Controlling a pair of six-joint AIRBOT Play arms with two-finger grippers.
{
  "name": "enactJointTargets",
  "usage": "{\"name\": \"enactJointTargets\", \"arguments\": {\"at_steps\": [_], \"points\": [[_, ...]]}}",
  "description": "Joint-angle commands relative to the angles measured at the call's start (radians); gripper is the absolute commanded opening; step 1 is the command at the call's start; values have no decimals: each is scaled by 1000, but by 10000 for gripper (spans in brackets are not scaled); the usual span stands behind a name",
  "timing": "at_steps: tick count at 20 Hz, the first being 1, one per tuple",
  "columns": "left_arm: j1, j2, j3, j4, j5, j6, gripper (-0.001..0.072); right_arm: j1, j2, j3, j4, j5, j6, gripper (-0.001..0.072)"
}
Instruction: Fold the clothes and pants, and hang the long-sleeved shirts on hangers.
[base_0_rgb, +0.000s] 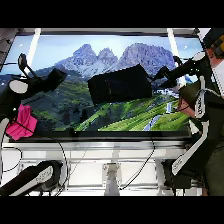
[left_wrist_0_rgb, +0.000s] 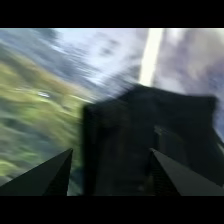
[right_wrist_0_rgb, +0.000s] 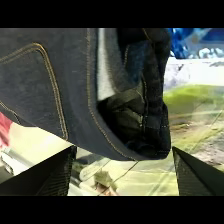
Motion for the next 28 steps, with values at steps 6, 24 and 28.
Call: {"name": "enactJointTargets", "arguments": {"at_steps": [6,24,28], "points": [[17,13,0,-195,-82,200,559,9,-74,-4,120,21,-27,688],[16,13,0,-195,-83,200,559,158,-127,-3,-23,-173,-34,629],[16,13,0,-194,-105,200,559,173,-127,-3,-18,-199,-34,414]]}}
